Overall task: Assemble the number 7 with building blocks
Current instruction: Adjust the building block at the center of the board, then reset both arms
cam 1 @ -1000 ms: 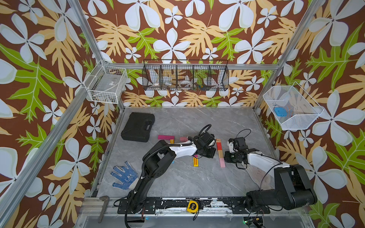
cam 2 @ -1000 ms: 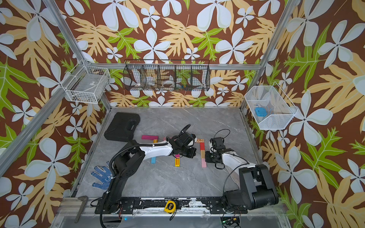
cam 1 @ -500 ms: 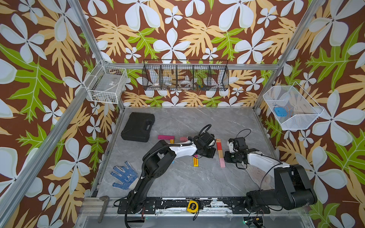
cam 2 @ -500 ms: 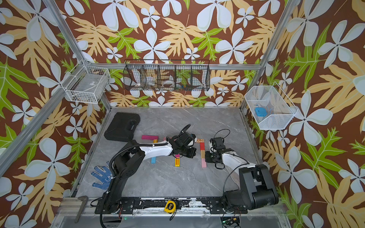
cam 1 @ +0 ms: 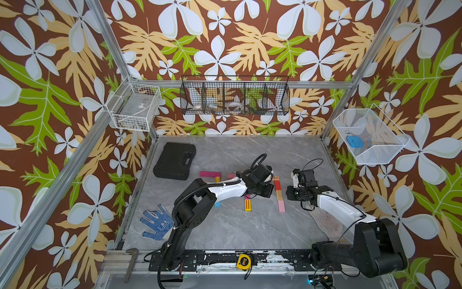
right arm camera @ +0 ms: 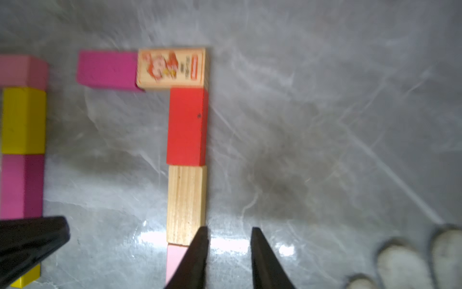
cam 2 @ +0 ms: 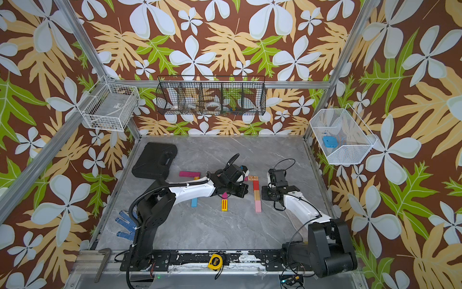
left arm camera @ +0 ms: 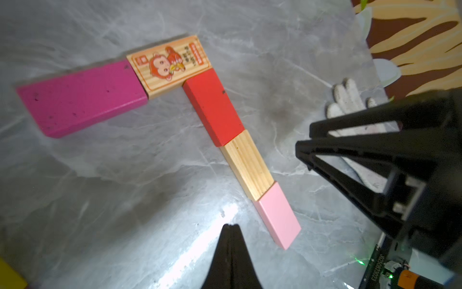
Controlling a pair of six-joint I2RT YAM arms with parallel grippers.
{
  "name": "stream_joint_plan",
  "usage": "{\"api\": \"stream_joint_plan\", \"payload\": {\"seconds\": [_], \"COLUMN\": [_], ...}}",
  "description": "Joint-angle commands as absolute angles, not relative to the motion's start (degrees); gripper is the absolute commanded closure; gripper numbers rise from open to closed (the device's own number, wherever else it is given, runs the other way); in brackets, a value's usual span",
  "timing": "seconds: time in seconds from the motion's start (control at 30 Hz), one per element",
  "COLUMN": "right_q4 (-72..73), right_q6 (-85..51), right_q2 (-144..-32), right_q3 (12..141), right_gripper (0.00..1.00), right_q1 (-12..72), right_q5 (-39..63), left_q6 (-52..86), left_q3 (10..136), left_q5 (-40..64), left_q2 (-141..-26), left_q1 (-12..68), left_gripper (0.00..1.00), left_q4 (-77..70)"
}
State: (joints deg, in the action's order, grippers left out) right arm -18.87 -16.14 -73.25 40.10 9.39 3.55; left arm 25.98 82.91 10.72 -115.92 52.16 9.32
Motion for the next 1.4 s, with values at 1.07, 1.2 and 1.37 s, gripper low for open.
{"api": "stream_joint_plan", "payload": {"seconds": [1.07,1.2,1.37], "right_q4": [27.78,39.29,47.91], "right_q6": [3.6,2.71,3.78], "right_q2": [-76.52,-79.25,-82.81], "right_q3": [30.72,25.25,22.46], "right_gripper": [0.06,0.06,0.06], "right_q1": [9.45,9.42,9.34], "right_q5": [-13.27,-14.54,-17.4], "left_q6": [-4.51,1.72,2.99], "left_q3": [11.12,8.75,5.61], "left_q5": [-55.48,-50.04,-45.91], "left_q2": [-59.57,-58.33,-62.48], "left_q1": [31.92,23.17,19.71], "left_gripper": [0.0,0.0,0.0], "left_q4": [-56.52,-51.95,-59.99]}}
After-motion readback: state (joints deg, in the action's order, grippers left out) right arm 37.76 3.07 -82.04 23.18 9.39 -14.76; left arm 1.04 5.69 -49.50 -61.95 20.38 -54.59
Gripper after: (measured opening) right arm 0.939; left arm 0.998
